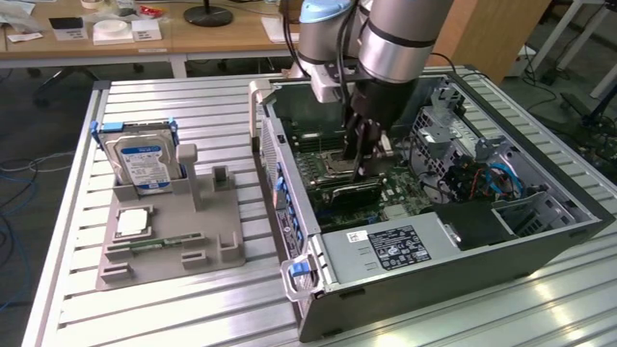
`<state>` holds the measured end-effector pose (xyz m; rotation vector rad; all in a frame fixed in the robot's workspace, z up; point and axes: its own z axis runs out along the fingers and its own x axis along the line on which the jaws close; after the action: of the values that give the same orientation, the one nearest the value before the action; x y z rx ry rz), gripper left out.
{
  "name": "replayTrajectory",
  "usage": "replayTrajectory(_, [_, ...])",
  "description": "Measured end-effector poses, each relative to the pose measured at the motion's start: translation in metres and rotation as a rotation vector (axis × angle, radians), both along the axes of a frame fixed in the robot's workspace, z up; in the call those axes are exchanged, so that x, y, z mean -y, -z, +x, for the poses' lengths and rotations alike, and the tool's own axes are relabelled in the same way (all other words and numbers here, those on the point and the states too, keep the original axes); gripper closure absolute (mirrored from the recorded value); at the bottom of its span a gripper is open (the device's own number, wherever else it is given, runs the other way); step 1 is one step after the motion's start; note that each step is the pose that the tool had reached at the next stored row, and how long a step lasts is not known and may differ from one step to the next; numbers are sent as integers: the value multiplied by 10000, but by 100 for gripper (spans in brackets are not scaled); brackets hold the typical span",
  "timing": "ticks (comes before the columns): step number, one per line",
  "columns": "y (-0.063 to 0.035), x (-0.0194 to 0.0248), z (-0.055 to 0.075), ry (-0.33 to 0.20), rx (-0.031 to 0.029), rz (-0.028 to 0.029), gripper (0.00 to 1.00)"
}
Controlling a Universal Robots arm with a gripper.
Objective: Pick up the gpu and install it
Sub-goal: 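Insert the gpu into the slot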
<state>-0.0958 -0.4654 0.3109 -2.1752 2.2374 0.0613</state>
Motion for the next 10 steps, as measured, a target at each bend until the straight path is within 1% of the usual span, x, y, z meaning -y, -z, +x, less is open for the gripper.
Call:
replayTrajectory(5, [-129,-2,0,0,2,-6,48])
replayTrajectory(10, [-231,-3,0,0,2,-21,48])
